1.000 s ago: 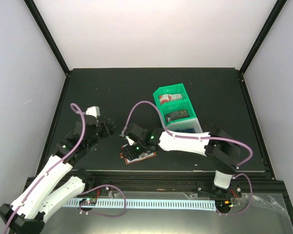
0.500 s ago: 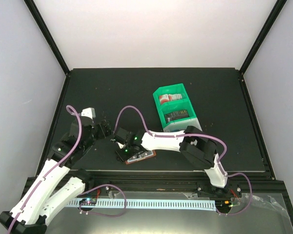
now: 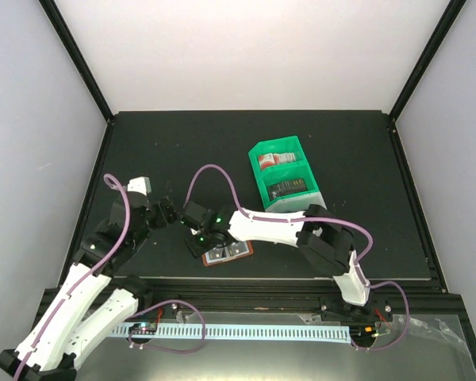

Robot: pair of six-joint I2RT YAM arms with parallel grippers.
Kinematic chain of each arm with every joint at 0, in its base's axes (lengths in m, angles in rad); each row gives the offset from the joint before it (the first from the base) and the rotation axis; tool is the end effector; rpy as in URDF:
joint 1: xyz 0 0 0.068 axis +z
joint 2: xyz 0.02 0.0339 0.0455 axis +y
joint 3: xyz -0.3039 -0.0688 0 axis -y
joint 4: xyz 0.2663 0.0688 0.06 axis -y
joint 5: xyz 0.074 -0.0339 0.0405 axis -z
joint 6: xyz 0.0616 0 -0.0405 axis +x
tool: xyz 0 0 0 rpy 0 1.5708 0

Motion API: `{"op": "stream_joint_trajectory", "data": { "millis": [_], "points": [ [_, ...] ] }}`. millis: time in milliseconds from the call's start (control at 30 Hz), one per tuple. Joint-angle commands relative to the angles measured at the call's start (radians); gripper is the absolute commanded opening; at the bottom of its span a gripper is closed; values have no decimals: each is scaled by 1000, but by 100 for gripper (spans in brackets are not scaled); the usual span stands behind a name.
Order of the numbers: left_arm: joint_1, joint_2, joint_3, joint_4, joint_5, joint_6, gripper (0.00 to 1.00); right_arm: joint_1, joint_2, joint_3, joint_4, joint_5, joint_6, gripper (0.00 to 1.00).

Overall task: Put the credit cards into the card holder
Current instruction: Adjust the card holder at the center of the board.

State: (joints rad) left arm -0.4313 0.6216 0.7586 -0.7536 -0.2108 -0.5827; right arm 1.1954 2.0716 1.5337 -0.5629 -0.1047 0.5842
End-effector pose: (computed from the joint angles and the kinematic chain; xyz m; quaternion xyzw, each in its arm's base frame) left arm 0.1308 -0.0460 0.3087 -0.1150 0.8772 -0.1400 0.4446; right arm 0.1724 0.4551 0.1746 -0.3038 0.9225 0.2127 0.1068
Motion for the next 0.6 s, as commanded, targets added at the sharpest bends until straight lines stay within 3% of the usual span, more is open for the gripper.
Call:
{"op": "stream_joint_trajectory", "data": {
  "millis": [0, 267, 567],
  "points": [
    [5, -22, 41, -36, -26, 15, 83, -3, -114, -9, 28, -27, 25, 1],
    [5, -54, -44, -1, 65, -27, 84, -80, -257, -142, 144, -138, 79, 1],
    [5, -76, -219, 143, 309, -107, 85, -215, -343, -364, 209, -182, 61, 1]
  ]
}}
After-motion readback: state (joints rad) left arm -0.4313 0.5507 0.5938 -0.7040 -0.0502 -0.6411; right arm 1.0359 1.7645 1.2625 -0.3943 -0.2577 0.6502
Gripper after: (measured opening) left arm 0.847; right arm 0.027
